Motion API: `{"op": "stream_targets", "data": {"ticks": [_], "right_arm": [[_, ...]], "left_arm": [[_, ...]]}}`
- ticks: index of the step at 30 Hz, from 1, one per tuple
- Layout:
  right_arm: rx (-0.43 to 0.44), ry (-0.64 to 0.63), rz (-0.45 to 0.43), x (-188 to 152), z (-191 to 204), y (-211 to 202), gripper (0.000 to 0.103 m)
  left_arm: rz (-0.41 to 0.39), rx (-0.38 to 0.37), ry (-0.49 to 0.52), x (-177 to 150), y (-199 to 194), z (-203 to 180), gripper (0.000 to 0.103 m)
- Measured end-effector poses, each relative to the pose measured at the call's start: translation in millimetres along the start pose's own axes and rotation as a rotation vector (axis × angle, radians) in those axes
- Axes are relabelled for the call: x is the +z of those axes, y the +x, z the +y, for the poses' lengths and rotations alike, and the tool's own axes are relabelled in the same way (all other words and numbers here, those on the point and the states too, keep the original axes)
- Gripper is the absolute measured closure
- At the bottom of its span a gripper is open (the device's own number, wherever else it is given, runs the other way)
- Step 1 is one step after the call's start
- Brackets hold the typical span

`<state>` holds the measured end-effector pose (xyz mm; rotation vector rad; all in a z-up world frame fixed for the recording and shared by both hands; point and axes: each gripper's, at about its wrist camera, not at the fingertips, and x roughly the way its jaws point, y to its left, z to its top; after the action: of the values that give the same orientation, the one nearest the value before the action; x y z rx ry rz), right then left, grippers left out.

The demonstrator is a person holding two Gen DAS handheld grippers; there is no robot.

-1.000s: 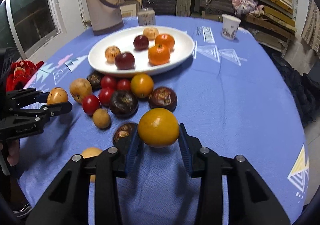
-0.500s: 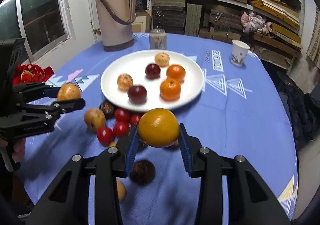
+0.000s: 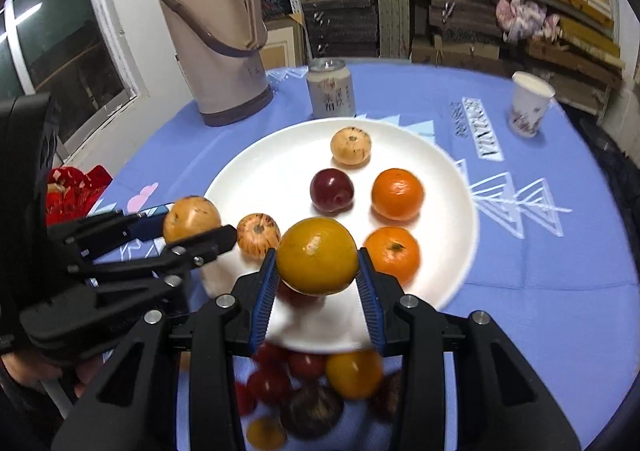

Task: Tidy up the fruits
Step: 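Carry the orange-yellow fruit and orange onto the plate and open both tools, then grasp a brown round fruit with the left tool while the right tool grasps a dark plum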

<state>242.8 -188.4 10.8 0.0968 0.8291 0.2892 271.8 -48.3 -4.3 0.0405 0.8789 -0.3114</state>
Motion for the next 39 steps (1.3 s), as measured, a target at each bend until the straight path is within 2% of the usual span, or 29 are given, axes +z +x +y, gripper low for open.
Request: {"op": "stream_targets", "data": {"ticks": [4,7,9,11,14,15,20,26,29,36,39], "right_arm": [[0.009,0.028,0.034,4.1,-2.3,28.3,0.065],[0.015,0.044,0.045,6.0,-6.7,35.7,0.063],[0.019,0.060,0.056,5.7,-9.8,37.1,0.060],[0.038,0.061,0.046,3.9,-11.2,33.0,0.060],[0.078,0.066,0.013,1.4,-12.1,20.2,0.052],[0.089,0.065,0.004,0.4,-12.1,16.2,0.049],[0.113,0.050,-0.016,-8.6,-14.0,0.0,0.048],[0.121,0.109,-0.045,-25.8,-33.6,-16.9,0.045],[0.118,0.137,-0.065,-34.8,-41.1,-24.1,0.040],[0.113,0.168,-0.107,-61.1,-50.1,-39.5,0.034],[0.111,0.183,-0.136,-76.1,-54.2,-49.1,0.033]], "left_arm": [[0.013,0.023,0.003,-4.0,12.7,5.1,0.059],[0.008,-0.010,-0.022,-6.1,15.6,10.6,0.058],[0.002,-0.001,-0.018,-6.8,14.7,11.1,0.054],[-0.021,0.006,-0.018,-7.1,9.1,11.5,0.043],[-0.062,0.004,-0.042,-8.2,-1.5,14.3,0.033],[-0.073,-0.005,-0.043,-9.0,-5.4,14.6,0.033],[-0.101,0.007,-0.006,-14.0,-15.8,7.9,0.028],[-0.128,0.013,0.025,-23.1,-24.7,3.6,0.023],[-0.132,0.033,0.037,-32.9,-27.3,3.7,0.021],[-0.138,0.026,0.022,-54.4,-38.7,10.5,0.021],[-0.145,0.021,0.013,-63.6,-44.6,12.3,0.017]]}}
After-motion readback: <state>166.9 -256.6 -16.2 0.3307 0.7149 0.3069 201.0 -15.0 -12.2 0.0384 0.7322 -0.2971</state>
